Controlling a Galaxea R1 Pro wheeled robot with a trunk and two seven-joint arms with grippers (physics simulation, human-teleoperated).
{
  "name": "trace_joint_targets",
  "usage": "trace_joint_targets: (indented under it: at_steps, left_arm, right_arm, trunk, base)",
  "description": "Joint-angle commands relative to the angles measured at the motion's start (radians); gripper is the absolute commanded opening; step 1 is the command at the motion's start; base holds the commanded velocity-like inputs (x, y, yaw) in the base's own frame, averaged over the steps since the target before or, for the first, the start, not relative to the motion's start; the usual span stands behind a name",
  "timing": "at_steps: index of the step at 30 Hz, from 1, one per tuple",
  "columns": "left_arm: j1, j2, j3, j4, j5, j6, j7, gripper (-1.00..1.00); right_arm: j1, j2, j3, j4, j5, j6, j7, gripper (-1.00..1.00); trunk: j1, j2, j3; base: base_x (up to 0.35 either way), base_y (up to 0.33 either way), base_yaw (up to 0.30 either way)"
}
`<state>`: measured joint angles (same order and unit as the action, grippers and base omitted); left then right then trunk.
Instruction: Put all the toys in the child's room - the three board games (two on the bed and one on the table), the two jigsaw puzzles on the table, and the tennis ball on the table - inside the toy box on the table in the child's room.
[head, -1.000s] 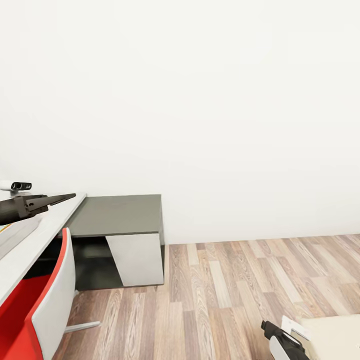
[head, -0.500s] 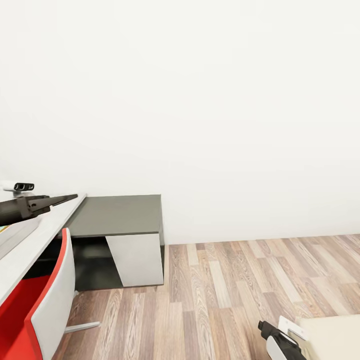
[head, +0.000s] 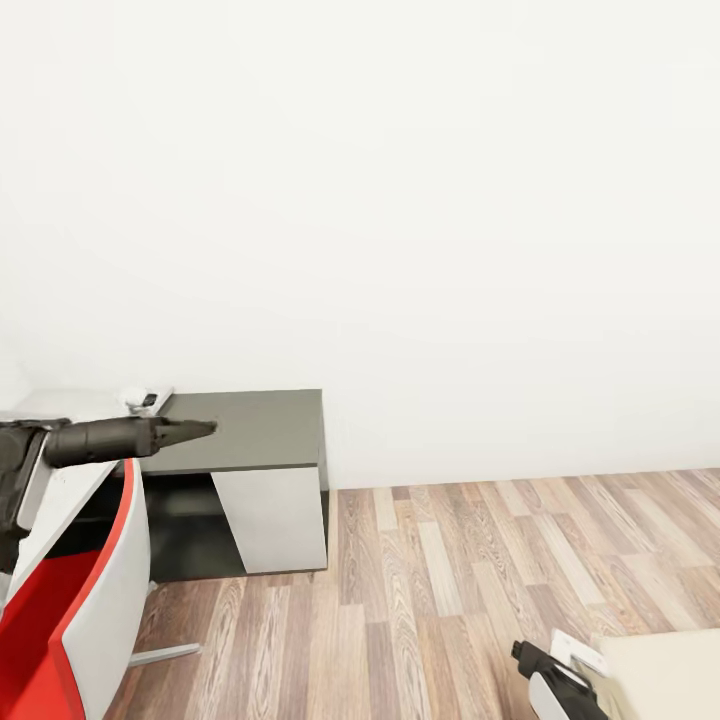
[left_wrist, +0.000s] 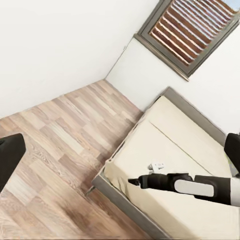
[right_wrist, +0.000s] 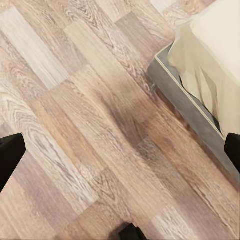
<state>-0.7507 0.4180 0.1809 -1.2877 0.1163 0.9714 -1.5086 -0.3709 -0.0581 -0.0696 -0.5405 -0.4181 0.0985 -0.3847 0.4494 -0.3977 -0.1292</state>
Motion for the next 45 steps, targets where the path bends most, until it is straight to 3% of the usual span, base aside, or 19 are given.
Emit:
trace_joint_targets:
  at_steps: [1,6,9,11,14,17,21,25,27,32,37,41,45]
  left_arm:
    - [-0.001,-0.015,-0.009,0.0,-0.011,0.011,0.019,1.0]
    - [-0.002,-0.109,-0.056,0.001,-0.089,0.015,0.189,1.0]
    - [-0.002,-0.147,-0.08,0.007,-0.116,0.016,0.26,1.0]
    - [-0.002,-0.198,-0.125,0.019,-0.144,0.016,0.362,1.0]
    - [-0.002,-0.235,-0.159,0.042,-0.159,0.018,0.444,1.0]
    - [-0.002,-0.288,-0.192,0.104,-0.171,0.023,0.564,1.0]
    - [-0.002,-0.323,-0.208,0.186,-0.175,0.023,0.66,1.0]
    - [0.016,-0.335,-0.213,0.397,-0.177,-0.01,0.77,1.0]
    - [0.028,-0.337,-0.213,0.528,-0.178,-0.089,0.825,1.0]
    - [0.044,-0.34,-0.211,0.896,-0.171,-0.384,1.006,1.0]
    - [0.053,-0.344,-0.208,1.157,-0.166,-0.614,1.187,1.0]
    - [0.1,-0.35,-0.206,1.231,-0.164,-0.71,1.295,1.0]
    - [0.19,-0.357,-0.204,1.259,-0.164,-0.818,1.434,1.0]
  right_arm:
    - [0.0,0.0,0.008,-0.003,-0.006,0.005,-0.004,1.0]
    - [0.0,0.0,0.035,-0.003,-0.006,0.004,-0.005,1.0]
    - [0.0,0.0,0.038,-0.003,-0.006,0.004,-0.005,1.0]
    - [0.0,0.0,0.041,-0.003,-0.006,0.004,-0.005,1.0]
    - [0.0,0.0,0.041,-0.002,-0.006,0.004,-0.005,1.0]
    - [0.0,-0.001,0.042,-0.001,-0.007,0.004,-0.005,1.0]
    - [0.0,-0.001,0.042,-0.001,-0.008,0.004,-0.005,1.0]
    - [0.0,-0.001,0.042,-0.001,-0.008,0.004,-0.005,1.0]
    - [0.0,-0.001,0.043,-0.001,-0.008,0.004,-0.005,1.0]
    - [0.0,0.0,0.043,0.003,-0.008,0.003,-0.003,1.0]
    - [0.0,0.0,0.045,0.014,-0.007,0.003,-0.002,1.0]
    - [0.0,0.005,0.045,0.018,-0.006,0.003,-0.002,1.0]
    - [0.0,0.037,0.059,0.051,-0.005,0.003,-0.001,1.0]
  trunk:
    - [0.001,-0.002,-0.002]
    - [0.001,-0.002,-0.002]
    - [0.001,-0.002,-0.002]
    - [0.001,-0.002,-0.002]
    - [0.001,-0.002,-0.002]
    - [0.001,-0.002,-0.002]
    - [0.001,-0.002,-0.002]
    - [0.001,-0.002,-0.002]
    - [0.001,-0.002,-0.002]
    - [0.001,-0.002,-0.002]
    - [0.001,-0.002,-0.002]
    - [0.001,-0.002,-0.002]
    - [0.001,-0.002,-0.002]
  base:
    - [0.0,0.0,0.0]
    - [0.0,0.0,0.0]
    - [0.0,0.0,0.0]
    - [0.0,0.0,0.0]
    - [0.0,0.0,0.0]
    - [0.0,0.0,0.0]
    - [0.0,0.0,0.0]
    - [0.0,0.0,0.0]
    - [0.0,0.0,0.0]
    - [0.0,0.0,0.0]
    - [0.0,0.0,0.0]
    - [0.0,0.0,0.0]
    - [0.0,0.0,0.0]
